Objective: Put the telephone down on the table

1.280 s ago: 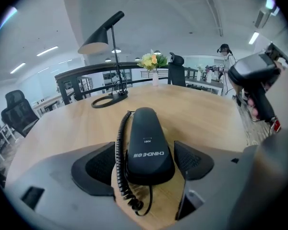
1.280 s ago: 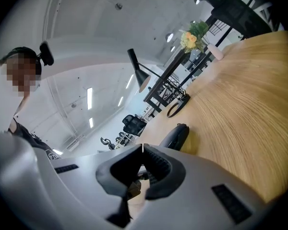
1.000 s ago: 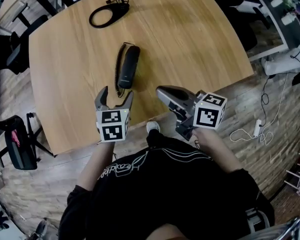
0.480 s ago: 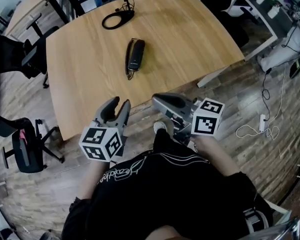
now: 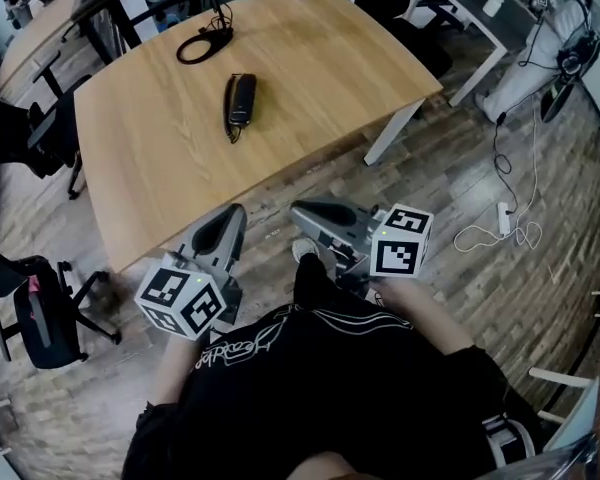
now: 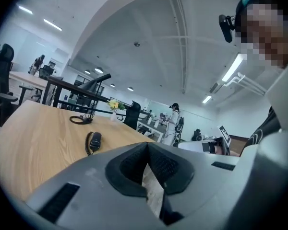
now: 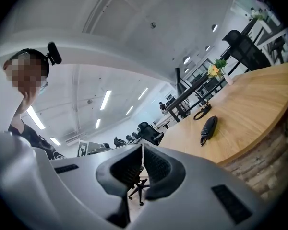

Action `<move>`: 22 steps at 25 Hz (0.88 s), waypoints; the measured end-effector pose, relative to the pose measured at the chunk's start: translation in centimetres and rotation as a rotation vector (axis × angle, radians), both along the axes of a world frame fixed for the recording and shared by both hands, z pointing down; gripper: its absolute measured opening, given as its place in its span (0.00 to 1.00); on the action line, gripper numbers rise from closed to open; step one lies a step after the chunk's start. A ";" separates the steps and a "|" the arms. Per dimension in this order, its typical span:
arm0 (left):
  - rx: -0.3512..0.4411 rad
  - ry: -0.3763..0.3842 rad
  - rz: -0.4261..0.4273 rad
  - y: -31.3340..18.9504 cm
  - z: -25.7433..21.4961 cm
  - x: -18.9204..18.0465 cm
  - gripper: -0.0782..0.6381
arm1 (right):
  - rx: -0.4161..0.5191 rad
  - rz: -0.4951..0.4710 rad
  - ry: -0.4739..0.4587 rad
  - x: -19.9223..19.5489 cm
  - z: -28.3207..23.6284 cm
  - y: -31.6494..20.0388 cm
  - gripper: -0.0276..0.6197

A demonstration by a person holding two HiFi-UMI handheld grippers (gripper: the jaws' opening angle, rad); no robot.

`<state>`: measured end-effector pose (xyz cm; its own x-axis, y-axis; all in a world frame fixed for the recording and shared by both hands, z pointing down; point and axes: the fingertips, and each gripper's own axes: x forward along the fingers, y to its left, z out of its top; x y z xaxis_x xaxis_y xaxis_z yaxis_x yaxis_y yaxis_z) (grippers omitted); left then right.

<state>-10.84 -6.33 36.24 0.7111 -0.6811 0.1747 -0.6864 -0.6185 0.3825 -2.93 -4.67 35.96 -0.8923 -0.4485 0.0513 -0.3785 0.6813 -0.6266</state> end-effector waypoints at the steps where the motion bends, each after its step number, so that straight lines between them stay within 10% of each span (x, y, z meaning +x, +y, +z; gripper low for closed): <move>1: -0.005 0.012 0.005 0.2 -0.1 0.1 0.12 | -0.002 0.004 0.000 0.1 -0.1 0.2 0.10; 22: -0.003 0.035 0.071 3.3 -1.6 1.3 0.12 | 0.033 0.017 0.021 -0.1 -1.7 2.8 0.10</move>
<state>-9.53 -3.07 34.61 0.7630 -0.6285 0.1510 -0.6273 -0.6635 0.4077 -3.04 -1.84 34.24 -0.8835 -0.4653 0.0548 -0.4029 0.6949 -0.5957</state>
